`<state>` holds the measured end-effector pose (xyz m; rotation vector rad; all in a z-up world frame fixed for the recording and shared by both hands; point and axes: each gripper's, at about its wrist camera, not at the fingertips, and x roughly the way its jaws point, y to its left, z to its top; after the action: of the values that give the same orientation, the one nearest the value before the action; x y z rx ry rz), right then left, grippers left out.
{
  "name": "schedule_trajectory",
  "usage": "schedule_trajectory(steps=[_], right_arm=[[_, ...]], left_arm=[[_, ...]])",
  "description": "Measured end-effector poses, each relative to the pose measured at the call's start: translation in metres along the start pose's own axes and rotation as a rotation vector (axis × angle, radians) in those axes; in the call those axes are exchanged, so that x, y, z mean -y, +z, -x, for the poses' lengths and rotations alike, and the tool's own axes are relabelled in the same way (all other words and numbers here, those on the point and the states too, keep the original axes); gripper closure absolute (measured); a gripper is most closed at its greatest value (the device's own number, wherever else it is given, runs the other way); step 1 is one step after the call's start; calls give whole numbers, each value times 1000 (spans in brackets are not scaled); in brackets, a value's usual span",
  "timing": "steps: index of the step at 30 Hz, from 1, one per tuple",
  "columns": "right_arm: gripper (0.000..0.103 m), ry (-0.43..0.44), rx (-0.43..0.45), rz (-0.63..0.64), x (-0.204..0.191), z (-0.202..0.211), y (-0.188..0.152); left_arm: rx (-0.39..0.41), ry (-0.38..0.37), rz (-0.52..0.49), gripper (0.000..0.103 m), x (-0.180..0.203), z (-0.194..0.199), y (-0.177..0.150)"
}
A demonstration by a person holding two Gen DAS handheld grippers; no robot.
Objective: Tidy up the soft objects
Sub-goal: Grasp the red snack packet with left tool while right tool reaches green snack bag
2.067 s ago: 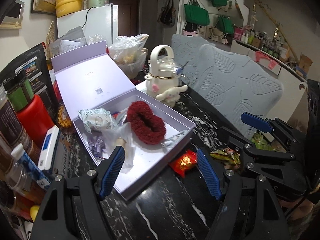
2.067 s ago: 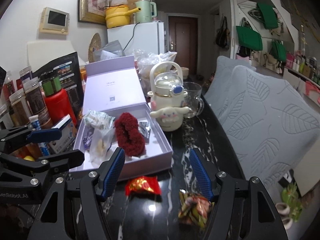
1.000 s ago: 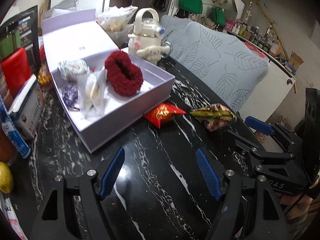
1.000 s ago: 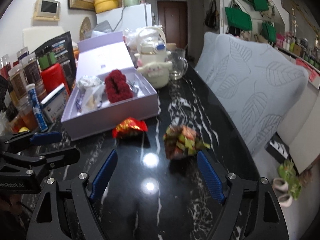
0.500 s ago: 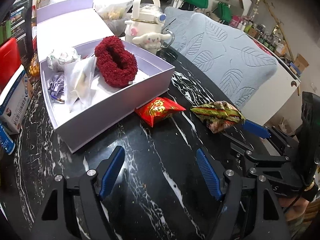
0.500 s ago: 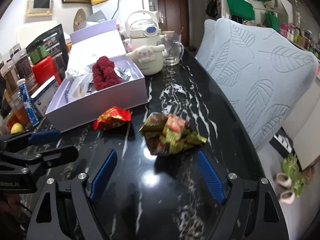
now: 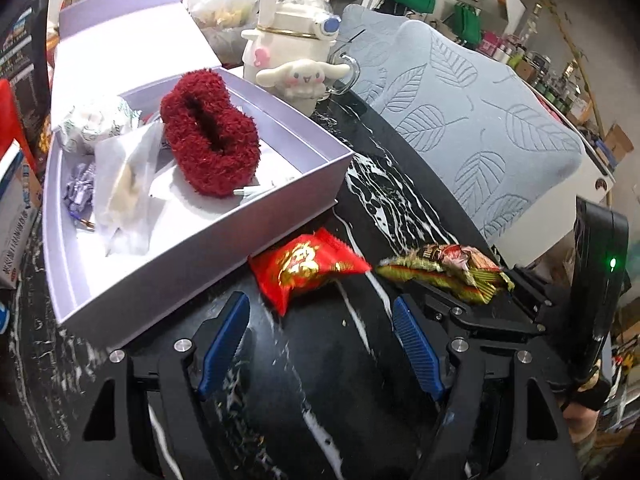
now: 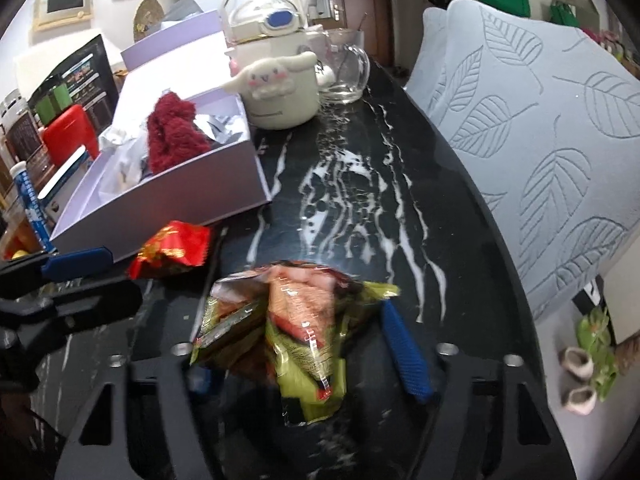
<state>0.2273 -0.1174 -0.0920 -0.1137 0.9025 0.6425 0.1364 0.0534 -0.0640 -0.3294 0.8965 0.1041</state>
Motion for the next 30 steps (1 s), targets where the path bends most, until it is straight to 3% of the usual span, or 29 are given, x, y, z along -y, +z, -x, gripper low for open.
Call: schedule_trajectory(steps=[5, 11, 14, 21, 25, 30], right_arm=[[40, 2, 11, 12, 12, -5, 7], [40, 22, 7, 8, 20, -14, 18], [40, 60, 7, 13, 19, -17, 22], [40, 89, 1, 45, 12, -22, 25], [40, 96, -2, 57, 10, -23, 26], [41, 100, -3, 65, 9, -23, 25]], left_arm=[[-29, -4, 69, 29, -4, -16, 12], [-114, -14, 224, 29, -15, -42, 18], [-104, -9, 250, 29, -17, -46, 22], [-105, 83, 209, 29, -9, -58, 33], [-86, 105, 184, 29, -4, -58, 30], [-54, 100, 156, 38, -3, -56, 25]])
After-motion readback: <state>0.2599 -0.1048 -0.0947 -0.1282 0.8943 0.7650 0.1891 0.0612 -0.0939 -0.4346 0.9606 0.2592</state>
